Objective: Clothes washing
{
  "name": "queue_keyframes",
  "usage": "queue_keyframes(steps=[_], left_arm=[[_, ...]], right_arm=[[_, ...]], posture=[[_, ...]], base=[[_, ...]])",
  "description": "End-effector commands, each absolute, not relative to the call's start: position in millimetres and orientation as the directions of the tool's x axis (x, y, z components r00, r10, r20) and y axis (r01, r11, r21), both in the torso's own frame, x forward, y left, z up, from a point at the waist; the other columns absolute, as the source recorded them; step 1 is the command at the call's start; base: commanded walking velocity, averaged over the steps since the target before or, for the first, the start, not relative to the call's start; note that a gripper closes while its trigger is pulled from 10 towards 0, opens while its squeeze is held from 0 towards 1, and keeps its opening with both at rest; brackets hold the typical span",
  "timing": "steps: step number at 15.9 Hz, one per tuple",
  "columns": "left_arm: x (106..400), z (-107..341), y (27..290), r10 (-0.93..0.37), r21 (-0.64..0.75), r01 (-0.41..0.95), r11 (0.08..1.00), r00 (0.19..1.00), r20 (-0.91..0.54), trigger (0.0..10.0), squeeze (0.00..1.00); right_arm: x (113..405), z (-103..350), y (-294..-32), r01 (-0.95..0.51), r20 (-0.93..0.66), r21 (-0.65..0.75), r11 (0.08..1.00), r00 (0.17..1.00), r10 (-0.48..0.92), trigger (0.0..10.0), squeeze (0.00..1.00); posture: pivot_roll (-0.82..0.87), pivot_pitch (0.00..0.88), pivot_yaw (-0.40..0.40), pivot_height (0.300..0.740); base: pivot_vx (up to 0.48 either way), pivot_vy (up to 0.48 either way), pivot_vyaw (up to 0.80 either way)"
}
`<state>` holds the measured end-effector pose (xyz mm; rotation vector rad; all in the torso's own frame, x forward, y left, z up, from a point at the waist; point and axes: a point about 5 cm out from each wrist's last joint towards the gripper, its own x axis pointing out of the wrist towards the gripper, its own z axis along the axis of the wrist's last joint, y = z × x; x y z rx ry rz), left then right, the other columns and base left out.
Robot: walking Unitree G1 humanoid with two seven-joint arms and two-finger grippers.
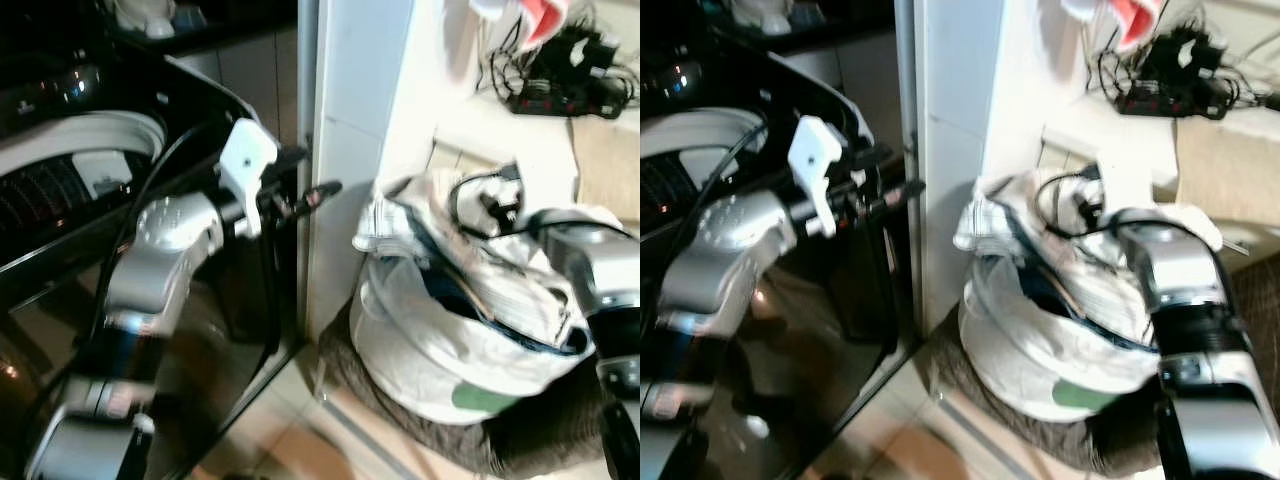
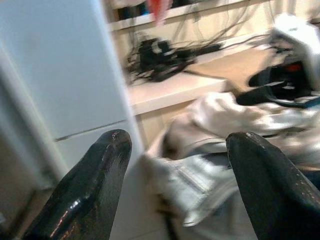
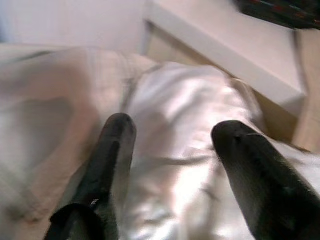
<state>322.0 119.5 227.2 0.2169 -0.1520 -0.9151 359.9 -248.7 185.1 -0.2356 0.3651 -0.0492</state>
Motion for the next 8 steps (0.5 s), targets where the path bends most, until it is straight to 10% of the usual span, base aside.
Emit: queue_keyframes(steps=[1, 3, 4, 5, 8], left_arm=[[311, 229, 110, -0.846, 0.232, 0.82, 0.523, 0.533, 0.024, 10.0, 0.0], [295, 224, 105, -0.891, 0.204, 0.875, 0.44, 0.454, -0.024, 10.0, 0.0], [292, 223, 104, -0.898, 0.19, 0.885, 0.424, 0.438, -0.034, 10.0, 0.0], [286, 221, 102, -0.916, 0.162, 0.909, 0.384, 0.398, -0.058, 10.0, 0.0], [276, 216, 98, -0.934, 0.129, 0.937, 0.325, 0.339, -0.109, 10.0, 0.0]], right_arm=[[356, 186, -258, 0.043, -0.36, -0.248, 0.968, 0.923, -0.134, 10.0, 1.0], [347, 182, -260, 0.01, -0.428, -0.319, 0.948, 0.891, -0.154, 10.0, 0.95], [343, 179, -261, 0.003, -0.472, -0.344, 0.939, 0.864, -0.175, 10.0, 0.2], [338, 172, -263, -0.013, -0.535, -0.358, 0.934, 0.822, -0.194, 10.0, 0.0], [332, 157, -270, -0.033, -0.597, -0.34, 0.94, 0.779, -0.189, 10.0, 0.0]], posture=[[-0.02, 0.0, -0.009, 0.74], [-0.02, 0.0, -0.007, 0.74], [-0.02, 0.0, -0.004, 0.74], [-0.02, 0.0, -0.004, 0.74], [-0.02, 0.0, 0.0, 0.74]], base=[[0.0, 0.0, 0.0], [0.0, 0.0, 0.0], [0.0, 0.0, 0.0], [0.0, 0.0, 0.0], [0.0, 0.0, 0.0]])
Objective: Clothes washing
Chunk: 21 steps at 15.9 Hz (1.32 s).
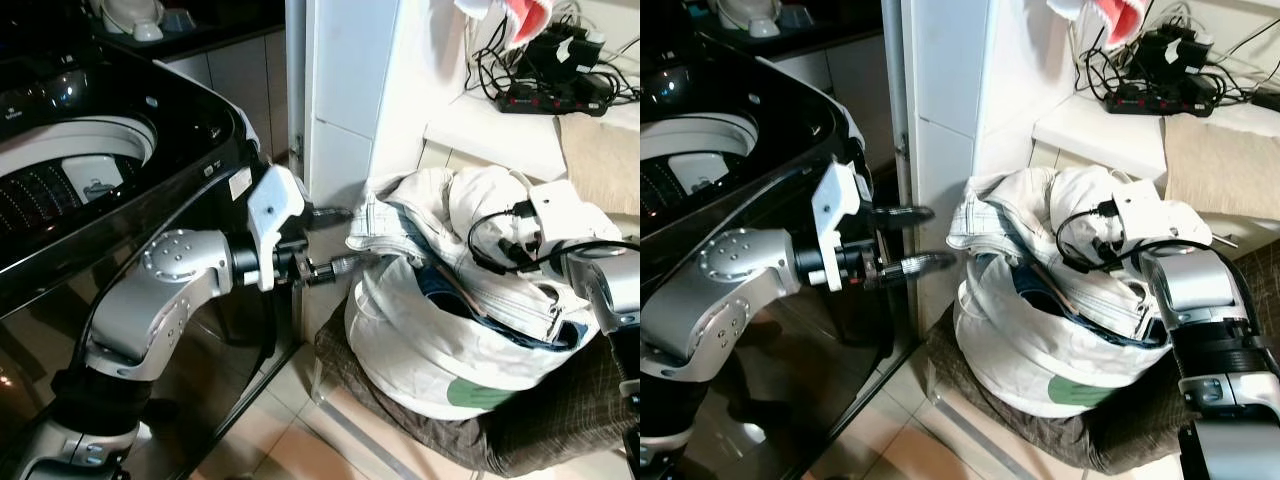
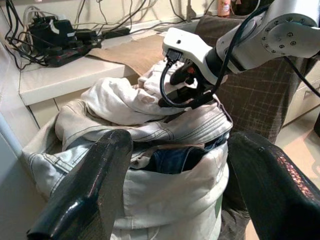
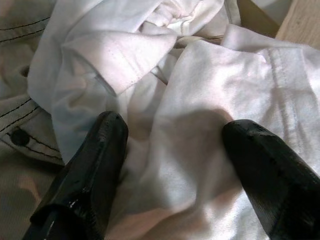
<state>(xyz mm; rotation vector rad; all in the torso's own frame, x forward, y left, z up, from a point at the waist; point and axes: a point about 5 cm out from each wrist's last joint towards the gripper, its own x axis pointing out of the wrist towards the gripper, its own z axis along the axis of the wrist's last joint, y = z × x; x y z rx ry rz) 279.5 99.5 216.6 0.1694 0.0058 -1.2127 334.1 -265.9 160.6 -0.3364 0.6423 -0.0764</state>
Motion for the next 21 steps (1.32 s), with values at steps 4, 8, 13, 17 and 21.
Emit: queue_keyframes(steps=[4, 8, 13, 17, 21], left_arm=[[274.2, 215.7, 98.7, -0.93, 0.11, 0.936, 0.334, 0.346, -0.121, 10.0, 0.0], [274.6, 214.7, 100.6, -0.926, 0.107, 0.934, 0.342, 0.354, -0.129, 10.0, 0.0], [272.9, 213.3, 100.6, -0.928, 0.103, 0.937, 0.333, 0.345, -0.141, 10.0, 0.0], [274.1, 213.2, 100.6, -0.927, 0.104, 0.937, 0.334, 0.346, -0.145, 10.0, 0.0], [275.8, 213.3, 102.5, -0.922, 0.108, 0.932, 0.345, 0.359, -0.148, 10.0, 0.0]], right_arm=[[329.1, 150.1, -272.8, -0.024, -0.62, -0.329, 0.944, 0.76, -0.197, 0.0, 0.0], [329.4, 149.5, -272.3, -0.034, -0.62, -0.323, 0.946, 0.762, -0.184, 0.0, 0.0], [328.3, 147.7, -271.8, -0.048, -0.63, -0.315, 0.948, 0.757, -0.171, 0.0, 0.0], [328.6, 149.0, -272.7, -0.044, -0.628, -0.309, 0.95, 0.759, -0.169, 0.0, 0.0], [328.1, 153.3, -275.8, -0.031, -0.618, -0.314, 0.949, 0.765, -0.18, 0.0, 0.0]], posture=[[-0.02, 0.0, -0.001, 0.74], [-0.02, 0.0, -0.003, 0.74], [-0.03, 0.0, 0.0, 0.74], [-0.03, 0.0, 0.001, 0.74], [-0.03, 0.0, 0.003, 0.74]], base=[[0.0, 0.0, 0.0], [0.0, 0.0, 0.0], [0.0, 0.0, 0.0], [0.0, 0.0, 0.0], [0.0, 0.0, 0.0]])
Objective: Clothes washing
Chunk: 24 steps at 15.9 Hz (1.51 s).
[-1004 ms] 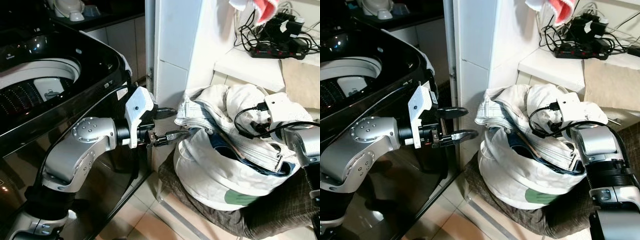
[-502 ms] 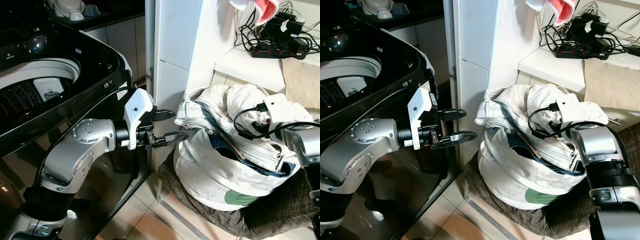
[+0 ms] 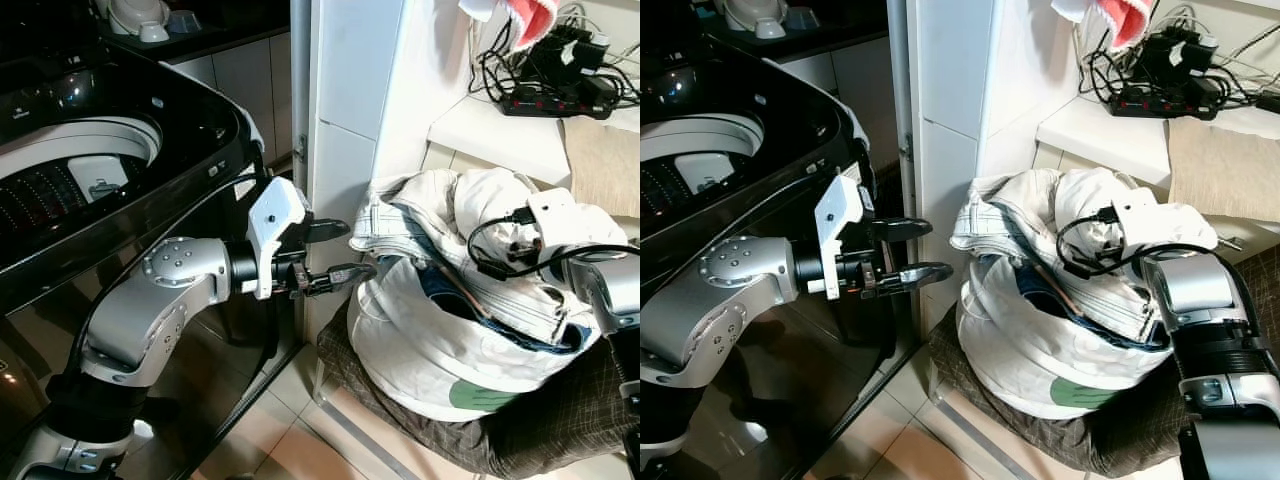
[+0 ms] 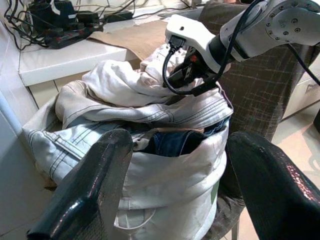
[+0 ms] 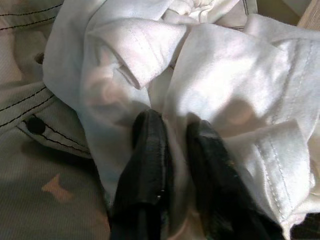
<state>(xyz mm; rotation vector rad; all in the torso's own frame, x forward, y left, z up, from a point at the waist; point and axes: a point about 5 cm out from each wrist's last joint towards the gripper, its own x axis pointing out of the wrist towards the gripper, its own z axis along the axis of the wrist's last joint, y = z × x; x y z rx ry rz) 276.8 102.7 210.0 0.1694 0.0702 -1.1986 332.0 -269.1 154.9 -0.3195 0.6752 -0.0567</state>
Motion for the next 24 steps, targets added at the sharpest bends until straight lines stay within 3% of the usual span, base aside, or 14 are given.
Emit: queue_keyframes(steps=[1, 5, 9, 10, 12, 17, 18, 20, 22, 24], left_arm=[[276, 213, 103, -0.921, 0.109, 0.932, 0.347, 0.36, -0.148, 10.0, 0.0], [287, 227, 105, -0.892, 0.139, 0.889, 0.436, 0.447, -0.063, 10.0, 0.0], [304, 268, 101, -0.802, 0.194, 0.78, 0.595, 0.561, 0.204, 10.0, 0.0], [305, 283, 97, -0.785, 0.152, 0.783, 0.603, 0.547, 0.292, 10.0, 1.0], [304, 292, 89, -0.788, 0.161, 0.792, 0.589, 0.519, 0.333, 10.0, 1.0], [310, 298, 68, -0.765, 0.162, 0.776, 0.609, 0.521, 0.379, 10.0, 1.0], [310, 295, 65, -0.768, 0.137, 0.788, 0.6, 0.519, 0.375, 10.0, 0.0], [308, 284, 58, -0.79, 0.114, 0.812, 0.572, 0.507, 0.346, 10.0, 0.0], [301, 275, 44, -0.827, 0.063, 0.869, 0.491, 0.443, 0.346, 10.0, 0.0], [300, 272, 34, -0.83, 0.068, 0.872, 0.485, 0.435, 0.349, 10.0, 0.0]], right_arm=[[328, 156, -277, -0.027, -0.612, -0.317, 0.948, 0.769, -0.183, 0.0, 0.0], [336, 224, -270, -0.021, -0.433, -0.203, 0.979, 0.899, -0.07, 0.0, 0.0], [332, 300, -245, -0.198, -0.19, -0.035, 0.98, 0.964, 0.188, 0.0, 0.0], [330, 314, -226, -0.323, -0.104, 0.066, 0.944, 0.939, 0.329, 0.0, 0.0], [328, 320, -206, -0.442, -0.04, 0.162, 0.882, 0.89, 0.454, 0.0, 0.0], [320, 337, -156, -0.69, 0.171, 0.405, 0.601, 0.702, 0.691, 0.0, 0.0], [317, 341, -151, -0.721, 0.219, 0.438, 0.537, 0.665, 0.714, 0.0, 0.0], [313, 347, -144, -0.758, 0.277, 0.472, 0.451, 0.613, 0.74, 0.0, 0.0], [309, 350, -138, -0.777, 0.307, 0.495, 0.389, 0.575, 0.758, 0.0, 0.0], [307, 349, -136, -0.78, 0.301, 0.501, 0.376, 0.564, 0.769, 0.0, 0.0]], posture=[[-0.03, 0.0, 0.003, 0.74], [-0.03, 0.0, 0.0, 0.74], [-0.04, 0.0, -0.007, 0.74], [-0.04, 0.0, -0.01, 0.74], [-0.04, 0.0, -0.017, 0.74], [-0.03, 0.0, -0.035, 0.74], [-0.03, 0.0, -0.037, 0.74], [-0.03, 0.0, -0.037, 0.74], [-0.03, 0.0, -0.037, 0.74], [-0.04, 0.0, -0.034, 0.74]], base=[[0.0, 0.0, 0.0], [0.0, 0.0, 0.0], [0.0, 0.0, 0.0], [0.0, 0.0, 0.0], [0.0, 0.0, 0.0], [0.0, 0.0, 0.0], [0.0, 0.0, 0.0], [0.0, 0.0, 0.0], [0.0, 0.0, 0.0], [0.0, 0.0, 0.0]])
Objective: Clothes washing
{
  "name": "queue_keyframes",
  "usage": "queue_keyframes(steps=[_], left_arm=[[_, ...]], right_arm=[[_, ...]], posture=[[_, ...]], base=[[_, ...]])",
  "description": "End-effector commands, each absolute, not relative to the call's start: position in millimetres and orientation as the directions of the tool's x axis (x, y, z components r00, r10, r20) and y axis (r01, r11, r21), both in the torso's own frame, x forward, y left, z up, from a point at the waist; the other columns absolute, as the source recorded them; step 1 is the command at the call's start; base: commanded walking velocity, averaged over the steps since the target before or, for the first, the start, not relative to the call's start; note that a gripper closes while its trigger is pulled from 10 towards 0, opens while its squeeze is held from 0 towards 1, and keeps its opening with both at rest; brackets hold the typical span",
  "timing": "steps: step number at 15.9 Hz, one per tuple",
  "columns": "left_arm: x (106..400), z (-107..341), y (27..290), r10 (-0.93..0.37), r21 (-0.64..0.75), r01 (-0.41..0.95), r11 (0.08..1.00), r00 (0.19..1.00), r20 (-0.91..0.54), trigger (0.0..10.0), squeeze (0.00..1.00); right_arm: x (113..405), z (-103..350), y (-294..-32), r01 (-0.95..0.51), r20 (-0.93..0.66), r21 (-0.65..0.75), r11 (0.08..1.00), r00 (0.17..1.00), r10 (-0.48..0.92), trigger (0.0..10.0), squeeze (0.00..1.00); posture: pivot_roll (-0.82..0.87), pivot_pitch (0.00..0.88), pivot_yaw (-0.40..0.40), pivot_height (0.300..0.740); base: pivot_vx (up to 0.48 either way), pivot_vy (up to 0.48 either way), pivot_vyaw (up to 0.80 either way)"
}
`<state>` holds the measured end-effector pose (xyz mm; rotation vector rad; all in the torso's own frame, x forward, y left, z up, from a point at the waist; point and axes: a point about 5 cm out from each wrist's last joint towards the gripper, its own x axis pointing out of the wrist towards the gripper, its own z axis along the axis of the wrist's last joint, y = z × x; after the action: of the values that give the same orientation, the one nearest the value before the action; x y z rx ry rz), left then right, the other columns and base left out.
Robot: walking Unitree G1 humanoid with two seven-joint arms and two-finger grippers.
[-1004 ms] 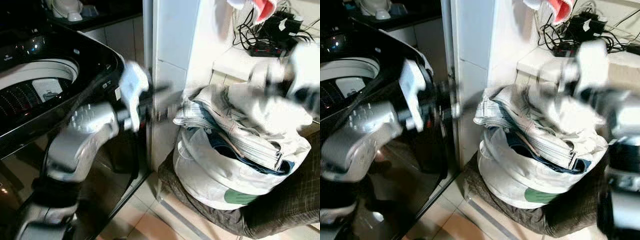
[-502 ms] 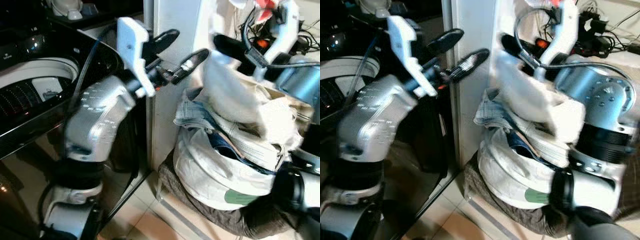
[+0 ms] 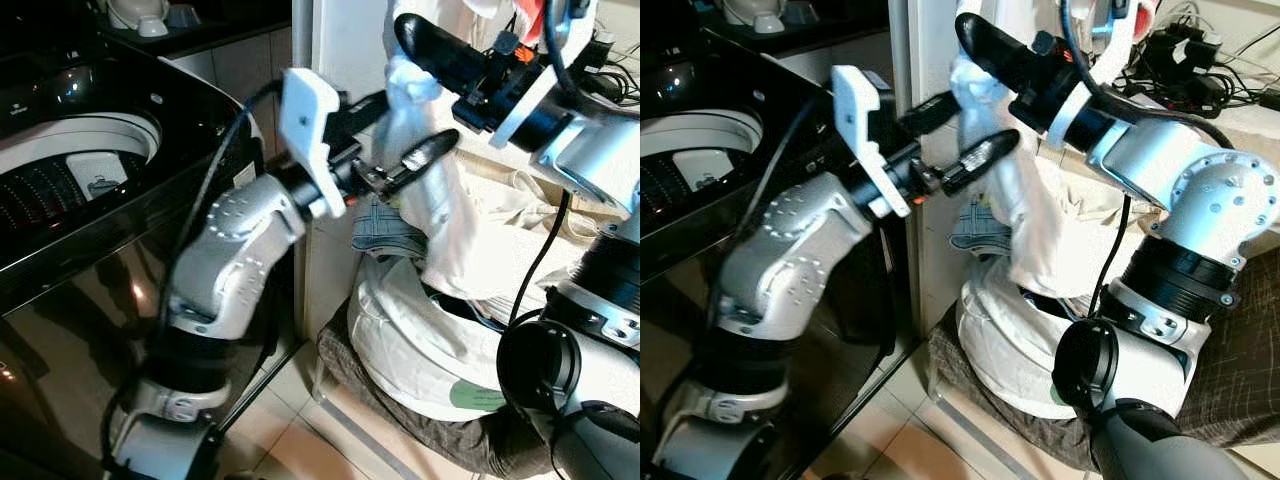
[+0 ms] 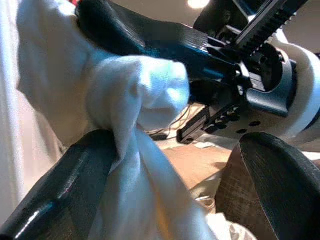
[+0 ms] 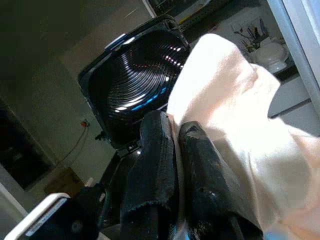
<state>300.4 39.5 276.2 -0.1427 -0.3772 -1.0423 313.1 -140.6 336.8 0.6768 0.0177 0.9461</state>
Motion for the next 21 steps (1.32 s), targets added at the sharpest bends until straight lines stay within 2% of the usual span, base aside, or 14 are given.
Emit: queue_keyframes(steps=[1, 2, 3, 6, 9, 12, 21], left_arm=[[300, 274, 31, -0.824, 0.059, 0.873, 0.484, 0.432, 0.365, 10.0, 0.0], [301, 275, 31, -0.819, 0.042, 0.873, 0.485, 0.437, 0.372, 10.0, 0.0], [303, 276, 33, -0.809, 0.034, 0.867, 0.498, 0.449, 0.379, 0.1, 0.0], [308, 274, 41, -0.796, 0.044, 0.845, 0.533, 0.482, 0.367, 0.0, 0.0], [319, 271, 48, -0.741, 0.061, 0.774, 0.63, 0.575, 0.347, 0.0, 0.0], [326, 273, 54, -0.69, 0.054, 0.724, 0.687, 0.628, 0.36, 0.0, 0.0], [329, 277, 59, -0.667, 0.029, 0.718, 0.695, 0.63, 0.398, 0.0, 0.0]], right_arm=[[306, 348, -135, -0.779, 0.293, 0.503, 0.375, 0.562, 0.774, 0.0, 0.0], [304, 348, -133, -0.776, 0.285, 0.504, 0.379, 0.563, 0.776, 0.0, 0.0], [304, 347, -133, -0.772, 0.278, 0.506, 0.385, 0.568, 0.774, 0.0, 0.0], [303, 347, -132, -0.768, 0.281, 0.511, 0.385, 0.573, 0.77, 0.0, 0.0], [302, 347, -131, -0.768, 0.284, 0.515, 0.382, 0.573, 0.769, 0.0, 0.0], [301, 346, -130, -0.765, 0.278, 0.518, 0.383, 0.574, 0.771, 0.0, 0.0], [302, 343, -130, -0.754, 0.263, 0.521, 0.399, 0.587, 0.766, 0.0, 0.0]], posture=[[-0.04, 0.0, -0.031, 0.74], [-0.04, 0.0, -0.031, 0.74], [-0.04, 0.0, -0.031, 0.74], [-0.04, 0.0, -0.028, 0.74], [-0.04, 0.0, -0.028, 0.74], [-0.03, 0.0, -0.03, 0.74], [-0.03, 0.0, -0.027, 0.74]], base=[[0.0, 0.0, 0.0], [0.0, 0.0, 0.0], [0.0, 0.0, 0.0], [0.0, 0.0, 0.0], [0.0, 0.0, 0.0], [0.0, 0.0, 0.0], [0.0, 0.0, 0.0]])
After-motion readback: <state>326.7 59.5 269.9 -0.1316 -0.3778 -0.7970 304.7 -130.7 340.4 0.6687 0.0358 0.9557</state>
